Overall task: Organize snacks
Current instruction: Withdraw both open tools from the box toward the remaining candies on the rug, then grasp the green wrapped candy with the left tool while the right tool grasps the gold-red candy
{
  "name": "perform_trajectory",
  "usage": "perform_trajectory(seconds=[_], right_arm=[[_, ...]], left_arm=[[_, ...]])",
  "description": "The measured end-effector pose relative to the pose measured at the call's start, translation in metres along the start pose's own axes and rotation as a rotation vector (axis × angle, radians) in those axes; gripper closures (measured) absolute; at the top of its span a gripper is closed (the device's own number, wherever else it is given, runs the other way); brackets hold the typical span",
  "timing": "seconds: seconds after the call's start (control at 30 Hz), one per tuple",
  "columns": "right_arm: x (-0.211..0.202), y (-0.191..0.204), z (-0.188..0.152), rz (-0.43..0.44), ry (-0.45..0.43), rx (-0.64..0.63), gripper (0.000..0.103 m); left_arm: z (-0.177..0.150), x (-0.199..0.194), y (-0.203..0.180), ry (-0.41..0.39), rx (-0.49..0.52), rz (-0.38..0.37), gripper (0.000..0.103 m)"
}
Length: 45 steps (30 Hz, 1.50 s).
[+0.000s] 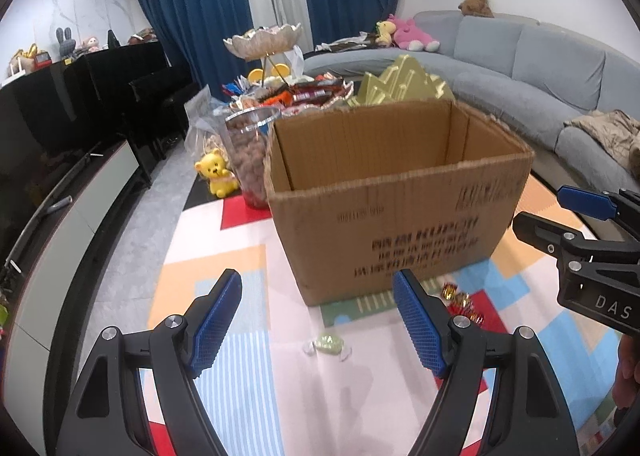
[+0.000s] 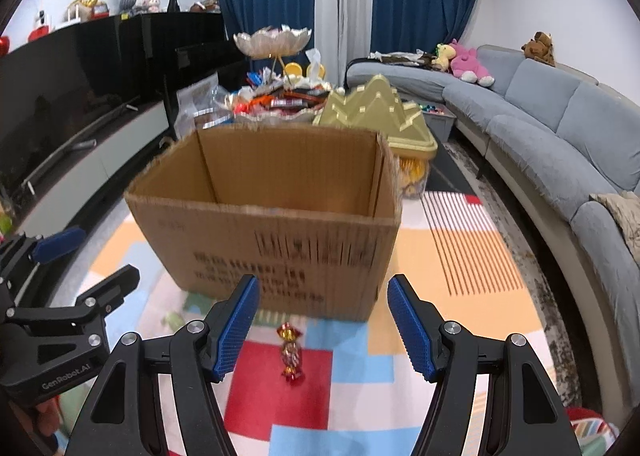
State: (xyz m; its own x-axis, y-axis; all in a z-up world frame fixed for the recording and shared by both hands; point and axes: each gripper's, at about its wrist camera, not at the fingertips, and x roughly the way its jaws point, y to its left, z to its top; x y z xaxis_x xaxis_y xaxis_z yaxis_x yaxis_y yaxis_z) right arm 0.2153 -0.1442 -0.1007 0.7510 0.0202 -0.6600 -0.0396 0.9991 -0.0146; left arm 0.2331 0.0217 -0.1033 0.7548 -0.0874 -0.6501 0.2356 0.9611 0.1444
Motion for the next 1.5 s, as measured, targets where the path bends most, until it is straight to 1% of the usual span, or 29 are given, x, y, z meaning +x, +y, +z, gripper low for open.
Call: perform_trajectory(seconds=[0.2,0.6,0.73,0.93,1.27,1.5], right_arm=[[0.014,0.008,-0.021,-0.004,0.037,-0.029,0.036],[0.038,0.015,-0.040,-0.016,0.098,-0.060,0.036],[0.046,0.015,-0.044,-0.011,0.115,-0.056,0.036],[0.059,0.017,-0.048,-0.006,0.138,-0.067,0.036],[0.083,0.025,-0.053,0.009,0.179,-0.066,0.036],[0.098,0.030,-0.054,0.018,0.197,-0.058,0.036]], left_arm=[[-0.021,0.011,0.001,0.022,0.005,-0.009,0.025],[-0.051,0.039,0.000,0.106,-0.001,-0.022,0.026],[-0.054,0.048,0.001,0.121,-0.017,-0.035,0.027],[-0.058,0.066,0.000,0.153,0.005,-0.046,0.032],[-0.062,0.090,0.003,0.196,-0.006,-0.070,0.039],[-0.063,0.100,0.005,0.212,-0.029,-0.086,0.040]])
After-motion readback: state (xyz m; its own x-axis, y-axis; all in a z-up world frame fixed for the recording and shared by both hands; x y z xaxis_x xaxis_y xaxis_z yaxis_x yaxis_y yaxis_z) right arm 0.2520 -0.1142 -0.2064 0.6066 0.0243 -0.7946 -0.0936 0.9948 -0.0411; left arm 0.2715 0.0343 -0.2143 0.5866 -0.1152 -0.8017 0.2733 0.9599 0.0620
